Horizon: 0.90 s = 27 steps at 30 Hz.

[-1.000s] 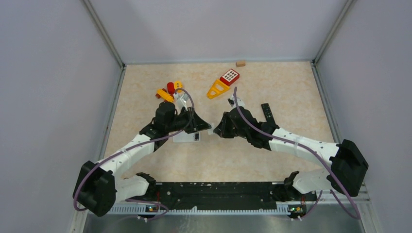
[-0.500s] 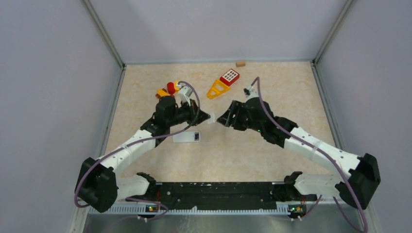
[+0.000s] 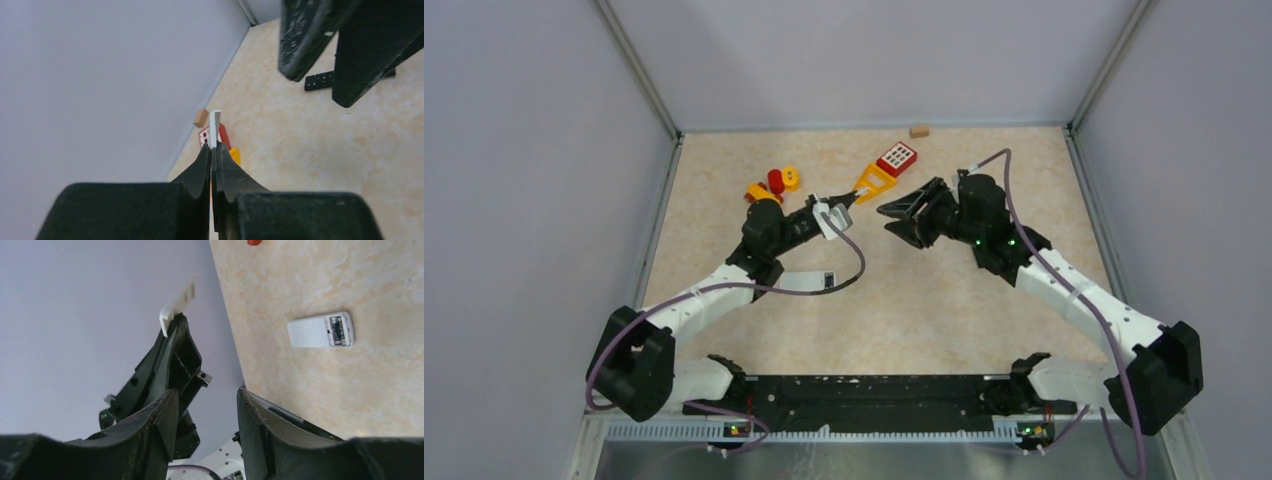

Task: Load the batteries into the remote control
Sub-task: Adjust the battery cover.

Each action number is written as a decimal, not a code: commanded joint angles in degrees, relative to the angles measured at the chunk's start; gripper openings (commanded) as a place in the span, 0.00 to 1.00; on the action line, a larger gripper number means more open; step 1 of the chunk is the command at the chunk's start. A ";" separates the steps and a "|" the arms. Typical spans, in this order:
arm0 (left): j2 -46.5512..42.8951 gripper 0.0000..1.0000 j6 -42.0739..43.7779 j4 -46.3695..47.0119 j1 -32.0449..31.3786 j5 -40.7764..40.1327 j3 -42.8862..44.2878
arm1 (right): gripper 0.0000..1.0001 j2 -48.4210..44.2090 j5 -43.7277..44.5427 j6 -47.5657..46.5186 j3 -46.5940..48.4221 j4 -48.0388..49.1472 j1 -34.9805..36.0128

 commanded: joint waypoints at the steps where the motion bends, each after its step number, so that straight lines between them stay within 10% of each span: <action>1: -0.59 0.00 23.64 4.92 -0.88 5.55 1.49 | 0.50 1.81 -1.29 9.48 5.04 5.69 -0.25; 9: -4.17 0.00 38.89 1.39 -4.32 6.76 -0.13 | 0.60 5.54 -0.64 12.09 8.26 5.68 -0.38; 27: -8.96 0.00 43.89 -6.64 -6.05 7.08 -0.88 | 0.21 5.09 -4.15 15.69 3.32 13.96 -1.15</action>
